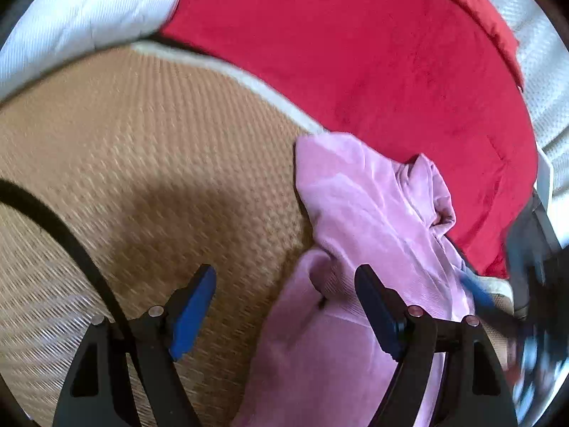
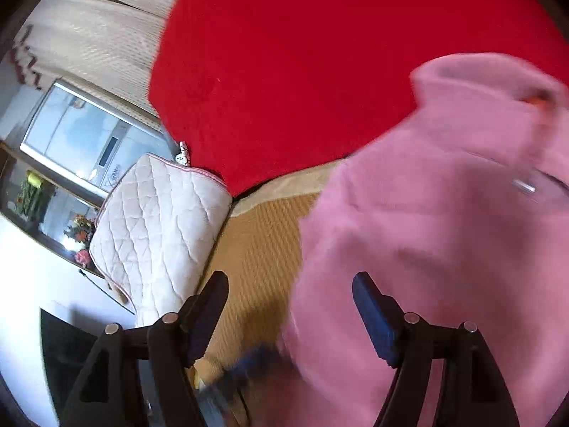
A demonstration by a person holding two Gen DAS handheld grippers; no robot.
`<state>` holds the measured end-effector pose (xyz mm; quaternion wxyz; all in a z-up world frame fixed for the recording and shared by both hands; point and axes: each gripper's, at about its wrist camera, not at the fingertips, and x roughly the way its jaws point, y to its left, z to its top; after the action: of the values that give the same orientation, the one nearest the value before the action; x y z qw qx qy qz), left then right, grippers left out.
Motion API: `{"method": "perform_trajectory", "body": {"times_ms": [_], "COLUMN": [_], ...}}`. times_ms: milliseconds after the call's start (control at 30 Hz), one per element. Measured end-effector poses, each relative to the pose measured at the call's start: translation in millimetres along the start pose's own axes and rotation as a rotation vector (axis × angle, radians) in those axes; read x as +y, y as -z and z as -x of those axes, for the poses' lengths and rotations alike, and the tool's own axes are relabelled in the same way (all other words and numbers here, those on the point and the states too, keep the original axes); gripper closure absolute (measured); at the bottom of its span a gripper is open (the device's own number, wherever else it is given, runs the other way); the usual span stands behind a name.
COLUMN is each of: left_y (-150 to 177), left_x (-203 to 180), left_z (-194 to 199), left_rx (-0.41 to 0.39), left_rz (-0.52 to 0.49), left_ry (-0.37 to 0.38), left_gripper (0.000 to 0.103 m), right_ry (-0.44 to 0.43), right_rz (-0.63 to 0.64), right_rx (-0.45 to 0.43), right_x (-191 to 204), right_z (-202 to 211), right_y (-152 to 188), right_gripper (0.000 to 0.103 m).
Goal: Fold large clothes
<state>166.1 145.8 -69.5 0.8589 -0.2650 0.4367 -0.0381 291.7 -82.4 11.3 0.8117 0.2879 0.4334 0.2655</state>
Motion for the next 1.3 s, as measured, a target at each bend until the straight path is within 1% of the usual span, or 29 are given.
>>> {"method": "perform_trajectory", "body": {"times_ms": [33,100,167,200,233,300,333,367,400,433,467,500,533,633,667,700,733,800,833,867,900,933,967,1033,1133,1200,1300], "left_y": [-1.6,-7.9,-8.1,-9.3,-7.3,-2.1,2.9,5.7,7.1,5.7,3.9,3.4,6.0,25.7,30.4,32.8,35.9,41.9,44.2,47.8,52.4,56.9,63.0,78.4,99.8,119.3,140.9], "left_x": [1.6,1.8,0.1,-3.3,-9.2,-20.5,-25.2,-26.5,-27.1,-25.2,-20.9,-16.9,-15.5,-14.8,-11.8,-10.3,-7.1,-0.5,-1.7,1.5,4.6,10.3,13.8,24.0,40.3,50.8,61.5], "left_z": [3.9,9.2,8.7,5.3,2.9,-5.1,-13.5,-16.9,-16.2,-13.3,-10.1,-4.3,2.0,16.8,21.9,22.5,27.2,37.6,40.1,47.5,57.4,69.2,81.2,103.1,121.7,131.9,143.2], "left_rx": [-0.001,0.01,0.049,0.067,0.081,0.111,0.144,0.15,0.138,0.165,0.194,0.203,0.201,0.181,0.155,0.152,0.152,0.155,0.158,0.153,0.142,0.129,0.111,0.112,0.137,0.163,0.194], "left_rz": [-0.031,-0.044,-0.061,-0.083,-0.107,-0.171,-0.229,-0.265,-0.298,-0.291,-0.241,-0.195,-0.171,-0.168,-0.159,-0.15,-0.142,-0.129,-0.119,-0.117,-0.124,-0.132,-0.149,-0.181,-0.188,-0.203,-0.234], "left_ry": [0.011,0.038,0.074,0.079,0.08,0.049,-0.01,-0.08,-0.163,-0.168,-0.152,-0.153,-0.162,-0.176,-0.172,-0.174,-0.178,-0.178,-0.158,-0.134,-0.137,-0.138,-0.134,-0.122,-0.094,-0.082,-0.072], "left_gripper": [0.022,0.022,0.022,0.022,0.022,0.027,0.043,0.073,0.085,0.097,0.098,0.098,0.098,0.098,0.096,0.095,0.094,0.083,0.07,0.055,0.048,0.044,0.044,0.043,0.041,0.041,0.041], "right_ry": [0.005,0.034,0.081,0.085,0.079,0.085,0.089,0.099,0.107,0.102,0.087,0.084,0.085,0.063,0.056,0.055,0.055,0.061,0.067,0.09,0.112,0.143,0.164,0.201,0.245,0.278,0.289], "right_rz": [-0.005,0.002,-0.014,-0.038,-0.053,-0.079,-0.079,-0.069,-0.067,-0.071,-0.082,-0.093,-0.104,-0.149,-0.162,-0.165,-0.163,-0.15,-0.144,-0.145,-0.153,-0.171,-0.187,-0.217,-0.227,-0.244,-0.267], "right_rx": [-0.009,-0.042,-0.069,-0.089,-0.1,-0.131,-0.141,-0.152,-0.163,-0.173,-0.188,-0.208,-0.223,-0.263,-0.278,-0.29,-0.305,-0.33,-0.337,-0.347,-0.352,-0.344,-0.333,-0.305,-0.254,-0.199,-0.145], "right_x": [-3.8,-15.7,-31.0,-42.8,-50.9,-62.2,-66.0,-71.0,-73.1,-75.5,-79.2,-81.5,-88.7,-104.2,-106.0,-105.4,-102.4,-100.0,-101.1,-102.6,-105.7,-111.4,-116.6,-124.3,-133.5,-137.8,-141.1], "right_z": [13.9,52.3,76.4,89.9,98.2,113.9,119.2,129.9,135.0,140.3,146.9,152.3,160.1,174.0,177.6,181.4,186.1,197.8,204.4,213.5,220.0,227.0,232.5,240.4,254.7,258.2,257.5], "right_y": [13.3,51.5,89.1,104.5,116.7,137.1,141.7,146.9,151.0,154.1,157.9,161.2,162.9,168.6,169.6,169.6,169.1,171.1,173.3,176.9,180.1,184.3,187.9,195.8,215.6,230.0,247.0], "right_gripper": [0.025,0.025,0.025,0.023,0.023,0.023,0.023,0.023,0.023,0.023,0.023,0.023,0.023,0.023,0.023,0.023,0.021,0.015,0.011,0.007,0.006,0.006,0.006,0.006,0.006,0.006,0.006]}}
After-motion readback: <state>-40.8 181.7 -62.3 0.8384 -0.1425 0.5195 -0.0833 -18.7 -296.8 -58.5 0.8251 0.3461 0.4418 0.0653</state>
